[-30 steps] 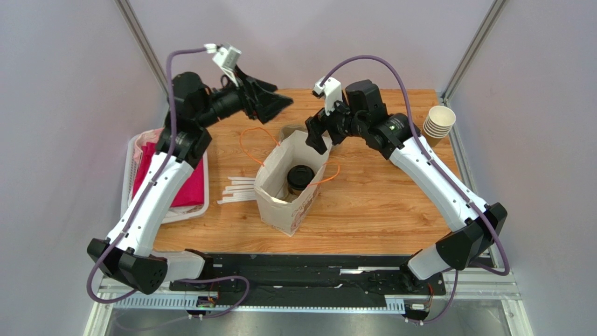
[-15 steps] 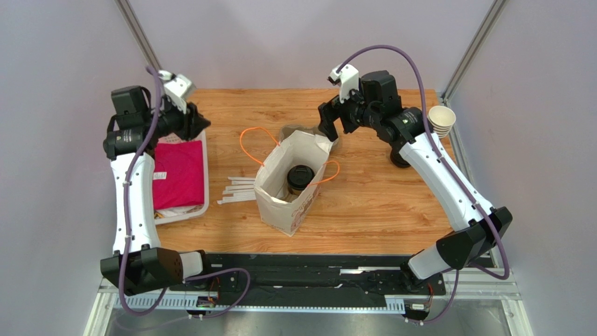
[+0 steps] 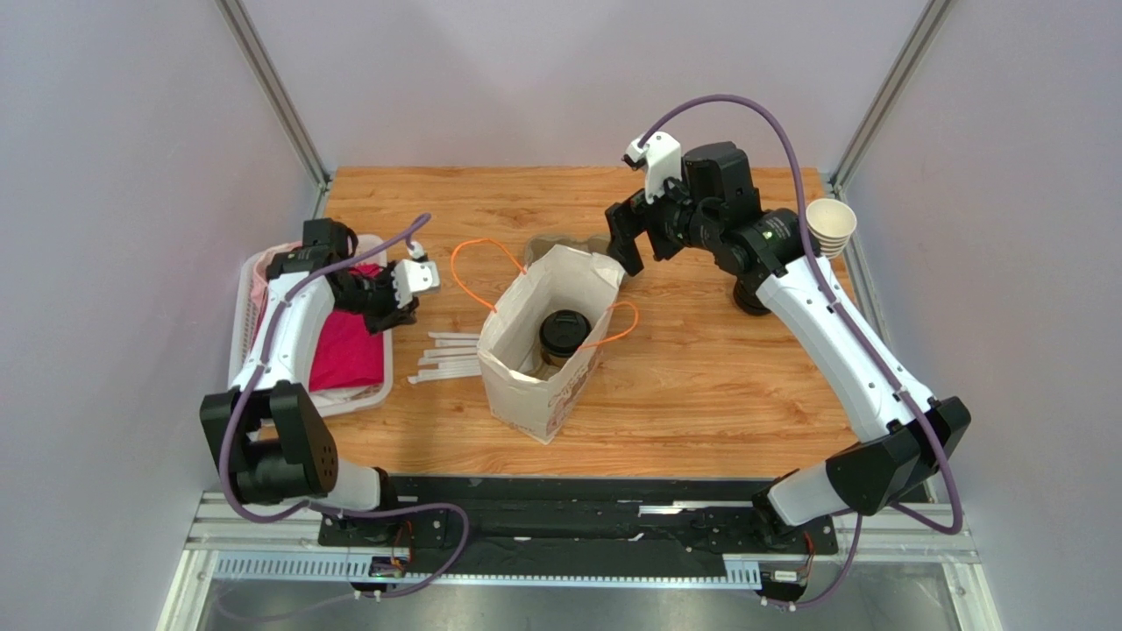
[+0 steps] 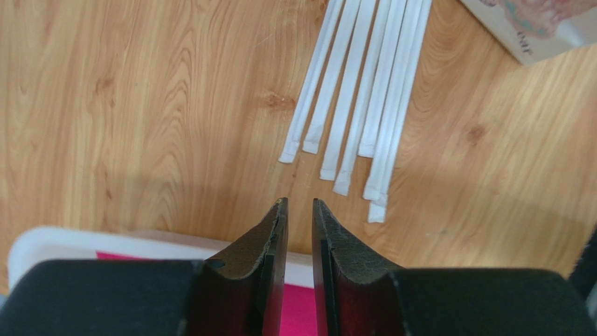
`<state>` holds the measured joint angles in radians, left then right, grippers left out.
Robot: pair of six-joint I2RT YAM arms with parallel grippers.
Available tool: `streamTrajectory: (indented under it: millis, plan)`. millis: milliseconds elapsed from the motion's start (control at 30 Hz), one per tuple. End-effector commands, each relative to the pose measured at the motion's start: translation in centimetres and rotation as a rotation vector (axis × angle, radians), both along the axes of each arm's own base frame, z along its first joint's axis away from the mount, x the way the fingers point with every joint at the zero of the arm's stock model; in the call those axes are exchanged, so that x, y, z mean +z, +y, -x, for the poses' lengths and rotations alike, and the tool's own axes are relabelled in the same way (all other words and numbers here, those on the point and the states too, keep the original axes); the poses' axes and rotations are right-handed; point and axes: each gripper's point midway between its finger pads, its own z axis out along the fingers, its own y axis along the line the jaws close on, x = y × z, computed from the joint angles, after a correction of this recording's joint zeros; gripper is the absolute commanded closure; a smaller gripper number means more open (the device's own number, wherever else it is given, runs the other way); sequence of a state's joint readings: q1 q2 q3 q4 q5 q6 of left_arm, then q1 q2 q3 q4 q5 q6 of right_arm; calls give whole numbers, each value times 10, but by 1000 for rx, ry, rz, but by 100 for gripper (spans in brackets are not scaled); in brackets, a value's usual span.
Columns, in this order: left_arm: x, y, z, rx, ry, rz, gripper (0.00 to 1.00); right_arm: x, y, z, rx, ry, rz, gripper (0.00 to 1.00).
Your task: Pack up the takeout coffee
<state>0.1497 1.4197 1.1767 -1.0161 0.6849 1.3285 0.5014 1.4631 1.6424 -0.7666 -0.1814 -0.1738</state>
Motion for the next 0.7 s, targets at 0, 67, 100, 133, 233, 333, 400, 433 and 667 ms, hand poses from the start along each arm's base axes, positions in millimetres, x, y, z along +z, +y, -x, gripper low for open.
streamTrajectory:
  millis: [0,67,100,133,233,333,400,433,667]
  plan:
    - [-7,-10,-31,-215,-157,-67,74,12,-5,1,-6,-44,-5,2]
    - [-17,-19,-35,-273,-149,-99,76,12,-5,-1,-8,-45,-3,2]
    - [-26,-21,-38,-312,-155,-118,76,11,-5,-1,-7,-43,0,2]
    - [-31,-24,-41,-336,-159,-143,77,11,-5,-2,-10,-47,3,2]
    - [-45,-22,-49,-403,-183,-190,78,9,-8,-5,-21,-55,23,2]
    - [-58,-15,-55,-467,-184,-241,76,6,-10,-7,-26,-56,35,2]
    - [-66,-14,-52,-517,-170,-257,71,7,-10,-7,-26,-59,37,2]
    - [-68,-13,-51,-566,-185,-283,70,6,-10,-9,-28,-58,41,2]
    - [-81,-10,-49,-602,-152,-293,70,4,-8,-13,-31,-56,47,2]
